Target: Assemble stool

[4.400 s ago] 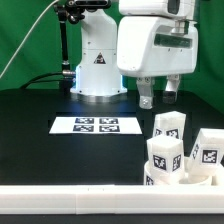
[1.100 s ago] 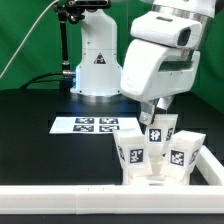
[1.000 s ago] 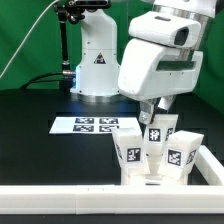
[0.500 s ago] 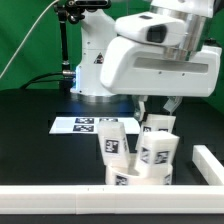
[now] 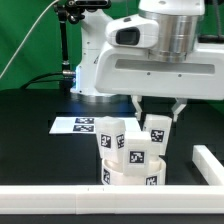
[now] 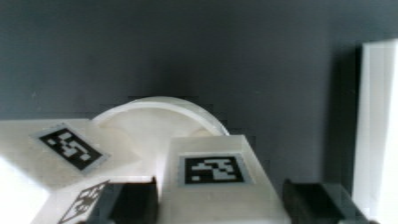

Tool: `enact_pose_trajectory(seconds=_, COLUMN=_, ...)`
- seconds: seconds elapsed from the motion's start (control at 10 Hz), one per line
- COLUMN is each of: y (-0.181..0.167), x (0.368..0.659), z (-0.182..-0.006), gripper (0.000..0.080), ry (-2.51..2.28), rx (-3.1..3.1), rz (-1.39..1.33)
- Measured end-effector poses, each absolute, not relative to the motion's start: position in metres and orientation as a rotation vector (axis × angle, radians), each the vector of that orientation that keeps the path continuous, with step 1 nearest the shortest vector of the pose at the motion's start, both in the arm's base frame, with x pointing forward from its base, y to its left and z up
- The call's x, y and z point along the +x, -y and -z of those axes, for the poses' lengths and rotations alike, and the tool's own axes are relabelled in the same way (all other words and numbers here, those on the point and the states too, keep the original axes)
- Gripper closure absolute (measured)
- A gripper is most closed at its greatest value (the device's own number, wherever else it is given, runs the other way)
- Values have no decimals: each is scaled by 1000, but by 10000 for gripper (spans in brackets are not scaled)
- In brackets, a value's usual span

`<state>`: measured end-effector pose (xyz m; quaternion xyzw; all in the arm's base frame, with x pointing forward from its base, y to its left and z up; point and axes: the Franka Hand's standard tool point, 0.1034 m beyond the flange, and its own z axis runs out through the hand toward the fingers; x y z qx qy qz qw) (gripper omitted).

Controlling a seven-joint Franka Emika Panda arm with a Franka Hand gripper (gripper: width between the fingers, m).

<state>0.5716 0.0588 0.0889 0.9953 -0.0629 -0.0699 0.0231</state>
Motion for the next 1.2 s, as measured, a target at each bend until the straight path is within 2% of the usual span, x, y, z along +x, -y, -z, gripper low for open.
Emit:
enact_pose_trajectory(seconds=0.4, y=-60, x=571, z=-89, gripper=463, ry=585, rx=3022, rz=207)
enact_pose_trajectory(seconds=0.6, y=-58, x=579, z=-89, gripper=463, ry=1057, rx=3028, rz=187)
enact_pose_trajectory(seconds=1.2, y=-62, x=585, z=-89, gripper=463, ry=1563, rx=2818, rz=146)
